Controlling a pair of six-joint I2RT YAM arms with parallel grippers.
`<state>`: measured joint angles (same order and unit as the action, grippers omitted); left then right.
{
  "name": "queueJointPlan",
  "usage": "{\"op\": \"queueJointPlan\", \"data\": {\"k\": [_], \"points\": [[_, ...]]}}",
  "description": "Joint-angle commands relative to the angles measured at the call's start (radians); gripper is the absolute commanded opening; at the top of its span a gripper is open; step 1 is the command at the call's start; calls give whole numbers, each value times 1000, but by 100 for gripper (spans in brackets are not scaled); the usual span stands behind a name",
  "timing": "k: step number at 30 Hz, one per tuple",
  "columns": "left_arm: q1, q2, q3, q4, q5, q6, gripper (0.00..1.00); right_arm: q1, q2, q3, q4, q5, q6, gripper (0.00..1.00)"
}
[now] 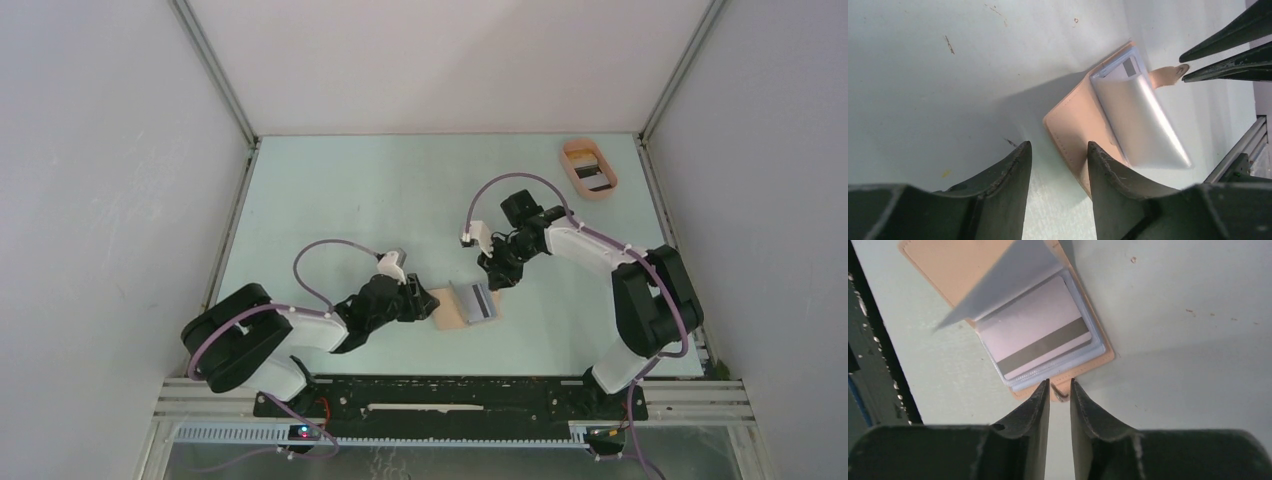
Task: Put the credit cards into the card holder
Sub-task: Open the card holder at the center of the board.
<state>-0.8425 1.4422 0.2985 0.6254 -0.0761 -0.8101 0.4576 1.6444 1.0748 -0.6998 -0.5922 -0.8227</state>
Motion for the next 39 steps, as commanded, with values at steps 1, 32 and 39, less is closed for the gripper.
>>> {"op": "queueJointPlan", "data": {"k": [1,32,39], "points": [[-5,25,42,-70,6,46,50,-9,-32,46,8,47,38,33],[3,66,19,46,68,61,49,-15,264,236,-168,-124,308,40],[5,59,6,71,68,62,49,11,298,253,-194,-126,307,40]]}}
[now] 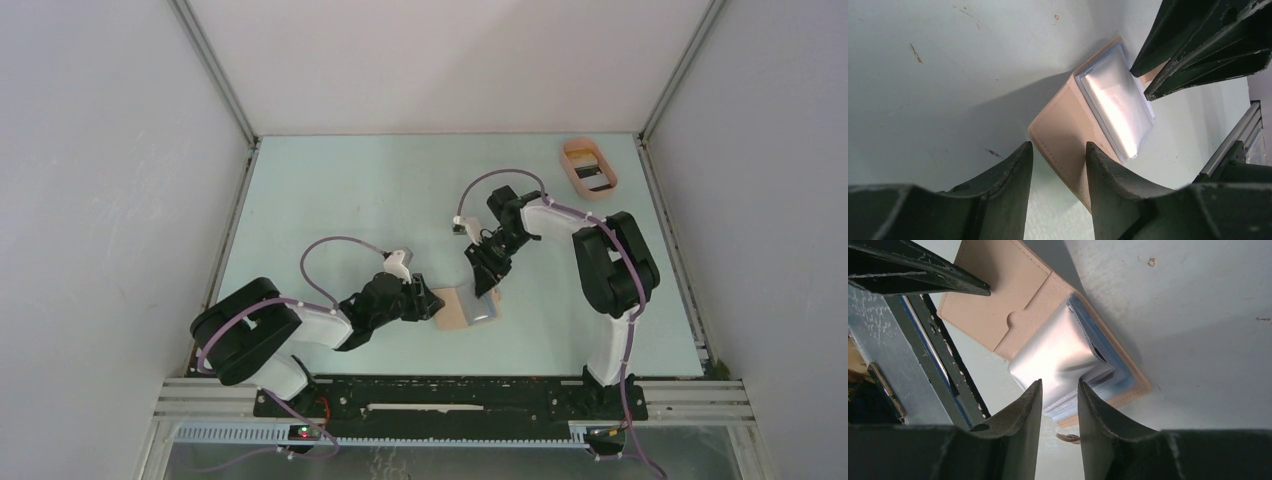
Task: Put the credit cards into the card holder
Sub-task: Open the card holder at the center of the board.
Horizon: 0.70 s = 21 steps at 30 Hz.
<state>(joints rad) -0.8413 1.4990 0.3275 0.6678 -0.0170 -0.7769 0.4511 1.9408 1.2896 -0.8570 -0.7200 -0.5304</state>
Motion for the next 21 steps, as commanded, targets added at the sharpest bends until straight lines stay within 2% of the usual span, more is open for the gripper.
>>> {"op": "queueJointPlan", "data": {"k": [1,12,17,21], "points": [[4,1,-25,35,9,30,49,19,3,43,-44,-13,12,40],[6,-17,-49,74,9,33,50,-2,-32,42,-22,69,47,48],[6,-14,-49,82,38,34,51,-2,-7,43,-26,59,48,53],[6,-14,-54,94,43,36,51,1,19,48,-40,19,43,54]]}}
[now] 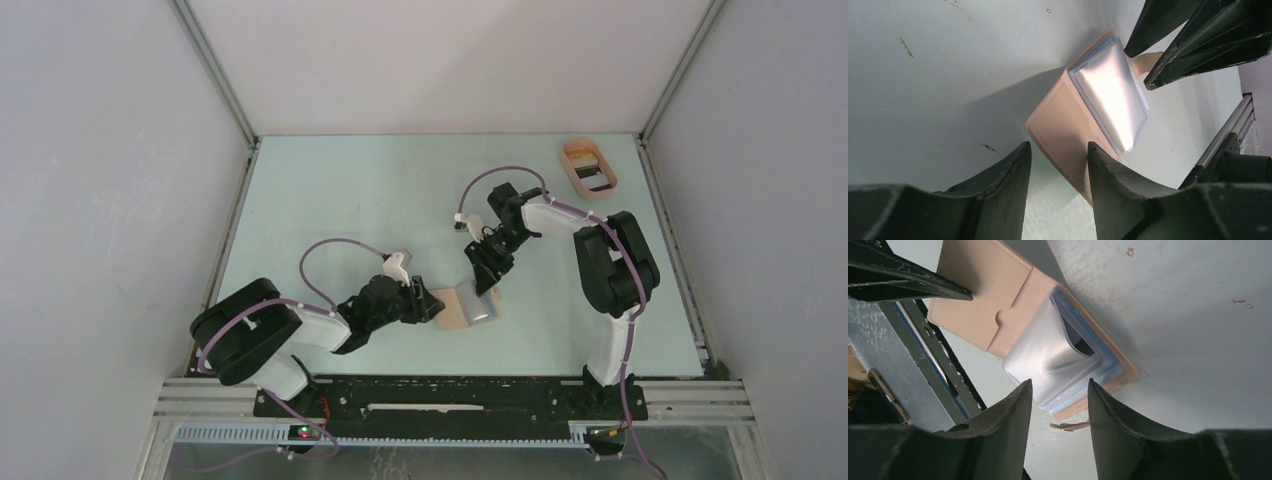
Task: Put the credit cards into the card holder
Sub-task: Open the card holder at the center of the board.
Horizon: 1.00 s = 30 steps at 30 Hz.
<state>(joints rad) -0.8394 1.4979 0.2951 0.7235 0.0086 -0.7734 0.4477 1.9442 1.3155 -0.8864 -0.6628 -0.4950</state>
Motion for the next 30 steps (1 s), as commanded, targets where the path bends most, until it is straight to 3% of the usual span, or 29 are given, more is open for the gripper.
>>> {"op": "queueJointPlan", "data": {"k": [1,15,23,30], "points": [[4,-12,-23,44,17,33,51,6,22,25,-17,-53,6,53],[4,-45,-61,111,23,33,56,16,65,62,-93,-240,-24,49],[3,-204,-100,50,-6,43,67,18,75,85,-142,-369,-40,48],[4,-479,-150,-124,-59,81,75,60,108,90,-130,-477,11,46]]}}
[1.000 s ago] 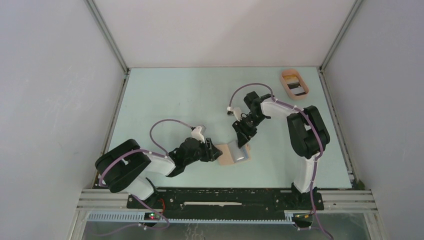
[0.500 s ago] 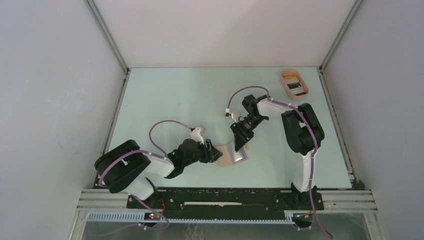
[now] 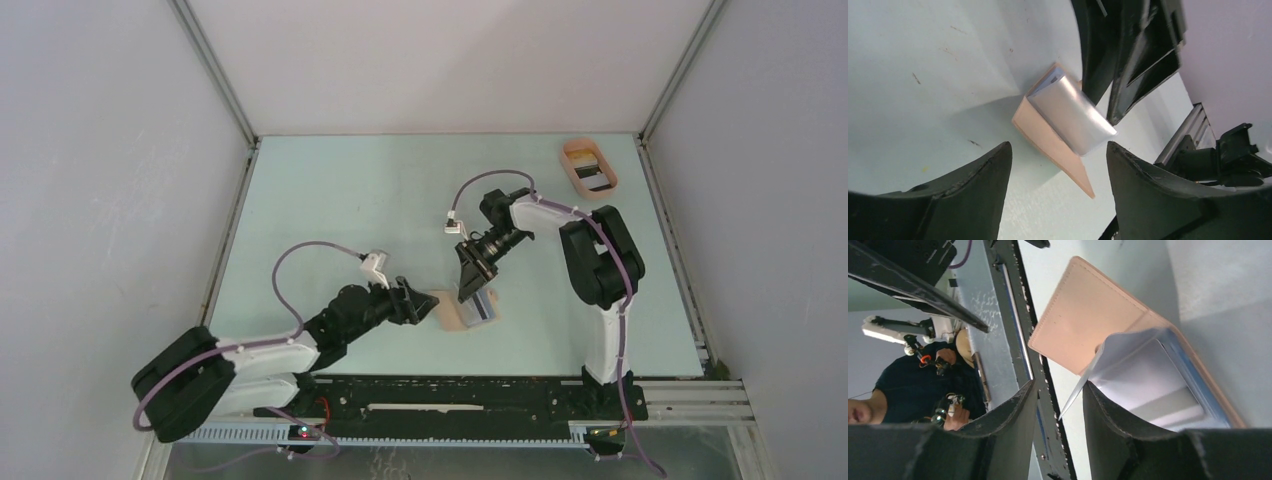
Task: Put the credit cards into the card holder
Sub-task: Open the card holder at the center of the board.
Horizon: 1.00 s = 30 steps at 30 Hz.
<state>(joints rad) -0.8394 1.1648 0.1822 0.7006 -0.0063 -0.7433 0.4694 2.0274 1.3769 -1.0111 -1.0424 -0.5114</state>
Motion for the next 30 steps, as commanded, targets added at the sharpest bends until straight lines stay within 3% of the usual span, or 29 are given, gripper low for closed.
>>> {"op": "queueJointPlan", "data": {"k": [1,5,8,12,16,19,21,24,30], "points": [[4,-188,-42,-132,-42,58,76,50,28,27,9,-99,45,46],[4,-377,-81,-213,-33,62,84,116,54,19,87,-84,123,39],[4,-518,-116,-249,-22,56,98,155,69,8,140,-64,173,38],[4,-645,-151,-269,-7,23,100,179,85,7,171,-15,206,40],[4,-646,-167,-176,95,1,100,172,97,8,177,39,211,43],[1,-550,-154,-59,177,-15,91,161,101,19,162,42,195,44],[-6,-472,-135,11,220,-20,71,151,95,25,152,34,184,43],[-30,-356,-102,97,255,-19,55,136,91,30,143,32,171,41],[-68,-170,-48,179,246,-7,44,115,107,39,136,47,168,31]]}}
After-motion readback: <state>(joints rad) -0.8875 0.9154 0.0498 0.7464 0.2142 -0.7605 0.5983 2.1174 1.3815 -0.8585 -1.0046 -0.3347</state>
